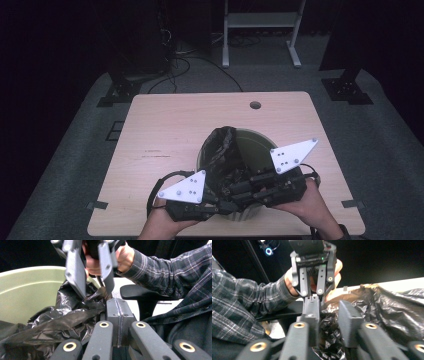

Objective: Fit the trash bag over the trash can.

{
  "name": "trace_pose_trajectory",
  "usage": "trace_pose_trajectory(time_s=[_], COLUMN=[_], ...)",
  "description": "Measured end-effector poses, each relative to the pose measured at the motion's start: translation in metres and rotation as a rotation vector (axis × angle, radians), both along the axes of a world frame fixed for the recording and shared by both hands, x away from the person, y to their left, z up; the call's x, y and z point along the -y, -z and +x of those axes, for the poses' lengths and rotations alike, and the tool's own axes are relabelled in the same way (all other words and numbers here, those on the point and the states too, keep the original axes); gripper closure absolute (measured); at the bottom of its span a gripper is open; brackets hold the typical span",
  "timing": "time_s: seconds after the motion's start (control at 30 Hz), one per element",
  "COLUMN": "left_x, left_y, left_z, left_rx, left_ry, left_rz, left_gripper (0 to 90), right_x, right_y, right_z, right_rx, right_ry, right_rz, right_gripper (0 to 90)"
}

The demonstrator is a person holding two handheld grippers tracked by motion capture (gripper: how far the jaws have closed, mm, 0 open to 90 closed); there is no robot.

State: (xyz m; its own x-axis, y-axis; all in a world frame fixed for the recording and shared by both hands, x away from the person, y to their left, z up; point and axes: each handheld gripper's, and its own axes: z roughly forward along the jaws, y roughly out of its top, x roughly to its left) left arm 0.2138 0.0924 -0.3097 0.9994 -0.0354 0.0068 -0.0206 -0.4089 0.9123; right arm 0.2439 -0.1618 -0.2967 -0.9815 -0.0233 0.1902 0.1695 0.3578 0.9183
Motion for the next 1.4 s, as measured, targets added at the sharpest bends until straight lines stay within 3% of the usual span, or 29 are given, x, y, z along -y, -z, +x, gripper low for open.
trace_pose_trajectory(time_s=[0.1,0.3,0.47,0.67,0.9,1.0,1.1,1.2,1.4], left_x=[0.0,0.0,-0.002,-0.017,-0.038,-0.041,-0.04,-0.039,-0.037], left_y=[0.0,0.002,0.002,-0.009,-0.014,-0.012,-0.009,-0.006,-0.005], left_z=[0.0,-0.002,-0.002,0.005,0.019,0.024,0.025,0.026,0.025], left_rx=[-0.004,-0.015,-0.017,0.013,0.053,0.056,0.057,0.056,0.056], left_ry=[0.001,0.008,0.0,-0.109,-0.245,-0.259,-0.265,-0.261,-0.24], left_rz=[-0.006,-0.002,-0.001,-0.044,-0.092,-0.096,-0.092,-0.078,-0.066], left_gripper=[89.5,86.7,83.6,72.0,62.4,59.3,57.9,58.6,62.5], right_x=[0.0,0.011,0.035,0.055,0.061,0.062,0.06,0.06,0.063], right_y=[0.001,-0.002,-0.004,-0.004,-0.004,-0.004,0.0,0.002,-0.023], right_z=[0.0,-0.001,0.002,-0.002,-0.005,-0.008,-0.013,-0.018,-0.01], right_rx=[0.018,0.062,0.075,0.08,0.082,0.085,0.081,0.076,0.1], right_ry=[0.009,0.076,0.161,0.189,0.18,0.158,0.127,0.121,0.173], right_rz=[-0.007,0.014,0.065,0.097,0.113,0.108,0.067,0.039,0.113], right_gripper=[89.9,90.0,90.0,90.0,90.0,90.0,90.0,78.1,65.1])
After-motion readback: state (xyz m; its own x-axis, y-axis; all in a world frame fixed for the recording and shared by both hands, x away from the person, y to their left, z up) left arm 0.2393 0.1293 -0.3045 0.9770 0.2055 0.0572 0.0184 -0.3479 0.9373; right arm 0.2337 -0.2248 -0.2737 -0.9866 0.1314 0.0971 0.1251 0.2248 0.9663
